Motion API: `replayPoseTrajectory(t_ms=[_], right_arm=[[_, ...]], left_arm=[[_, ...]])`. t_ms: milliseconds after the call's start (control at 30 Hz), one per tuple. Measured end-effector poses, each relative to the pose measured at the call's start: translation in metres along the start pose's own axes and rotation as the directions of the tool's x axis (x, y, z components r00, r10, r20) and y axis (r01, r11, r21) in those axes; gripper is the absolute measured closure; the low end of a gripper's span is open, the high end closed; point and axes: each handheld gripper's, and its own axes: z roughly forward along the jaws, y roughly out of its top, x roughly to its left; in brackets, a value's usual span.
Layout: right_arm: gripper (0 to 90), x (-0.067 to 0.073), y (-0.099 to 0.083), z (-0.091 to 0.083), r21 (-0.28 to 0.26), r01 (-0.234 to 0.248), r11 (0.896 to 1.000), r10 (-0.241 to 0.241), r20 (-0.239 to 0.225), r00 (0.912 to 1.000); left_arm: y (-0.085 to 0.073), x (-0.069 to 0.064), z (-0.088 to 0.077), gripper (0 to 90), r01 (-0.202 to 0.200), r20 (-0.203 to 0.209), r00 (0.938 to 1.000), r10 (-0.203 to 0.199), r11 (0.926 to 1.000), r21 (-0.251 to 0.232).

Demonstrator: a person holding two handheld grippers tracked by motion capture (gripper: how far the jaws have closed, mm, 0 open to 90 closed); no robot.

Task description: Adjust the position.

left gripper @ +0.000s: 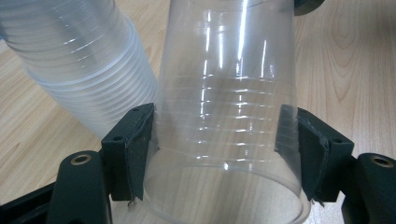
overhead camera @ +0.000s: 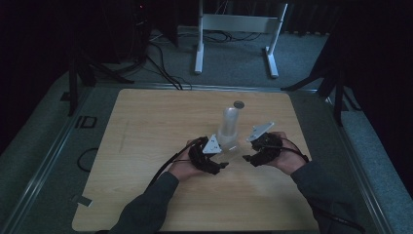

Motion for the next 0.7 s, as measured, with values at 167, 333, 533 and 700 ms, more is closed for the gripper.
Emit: replayPoseTrajectory(t_ms=[167, 333, 533, 700], right_arm=[[35.2, 0.002, 0.002, 0.000, 0.028, 0.034, 0.999, -0.034, 0.002, 0.9994], [35.0, 0.003, 0.005, 0.000, 0.049, 0.065, 0.997, -0.065, -0.004, 0.9979], [35.0, 0.006, 0.010, 0.003, 0.078, 0.112, 0.991, -0.112, -0.013, 0.9937], [35.0, 0.007, 0.014, 0.003, 0.096, 0.143, 0.985, -0.141, -0.023, 0.9897]], left_arm=[[0.001, 0.000, 0.001, 29.6, -0.022, 0.006, 0.9997, 0.022, 0.9996, 0.019], [0.000, 0.000, 0.002, 29.7, -0.035, 0.011, 0.9994, 0.034, 0.9989, 0.032], [-0.001, -0.001, 0.003, 29.7, -0.052, 0.022, 0.9984, 0.051, 0.9974, 0.049], [-0.002, -0.001, 0.004, 29.7, -0.057, 0.033, 0.9980, 0.055, 0.9968, 0.057]])
